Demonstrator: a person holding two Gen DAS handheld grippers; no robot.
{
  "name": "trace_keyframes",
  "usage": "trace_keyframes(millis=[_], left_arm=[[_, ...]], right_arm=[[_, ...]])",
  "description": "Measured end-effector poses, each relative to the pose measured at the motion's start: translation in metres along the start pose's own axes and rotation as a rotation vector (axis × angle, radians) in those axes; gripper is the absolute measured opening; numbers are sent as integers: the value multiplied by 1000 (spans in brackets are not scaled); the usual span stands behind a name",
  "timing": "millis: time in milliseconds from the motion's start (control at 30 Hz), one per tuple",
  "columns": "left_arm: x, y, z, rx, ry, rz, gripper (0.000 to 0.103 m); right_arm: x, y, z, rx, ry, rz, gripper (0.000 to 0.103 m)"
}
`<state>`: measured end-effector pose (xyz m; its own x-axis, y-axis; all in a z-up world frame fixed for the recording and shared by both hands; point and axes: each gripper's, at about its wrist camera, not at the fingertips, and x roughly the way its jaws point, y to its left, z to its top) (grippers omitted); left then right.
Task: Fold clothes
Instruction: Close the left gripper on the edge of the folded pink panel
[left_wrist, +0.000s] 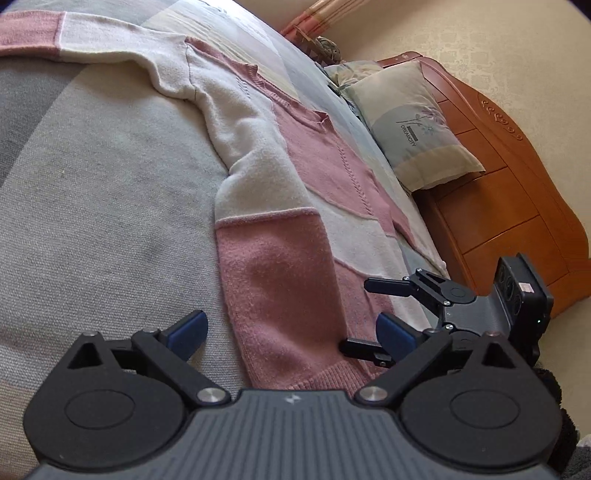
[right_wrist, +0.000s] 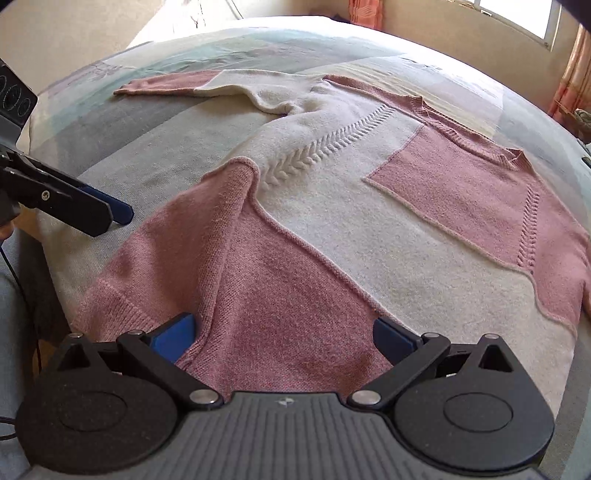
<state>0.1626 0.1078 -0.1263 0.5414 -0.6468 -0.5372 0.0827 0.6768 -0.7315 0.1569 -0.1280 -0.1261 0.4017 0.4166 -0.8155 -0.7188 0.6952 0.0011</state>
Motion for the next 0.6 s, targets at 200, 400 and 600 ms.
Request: trace_keyframes(millis=[200,400,600], left_arm=[[19,6,16,-32,-22,-46,98],[21,2,12,-30,-22,-70,100],[21,2,5,-43,-4,-112,100]], right_arm=[[0,-4,-9,38,-43,17,103],[-4,-1,-14,44,-66,3,103],[-23,12,-30,10,-103,-56,103]])
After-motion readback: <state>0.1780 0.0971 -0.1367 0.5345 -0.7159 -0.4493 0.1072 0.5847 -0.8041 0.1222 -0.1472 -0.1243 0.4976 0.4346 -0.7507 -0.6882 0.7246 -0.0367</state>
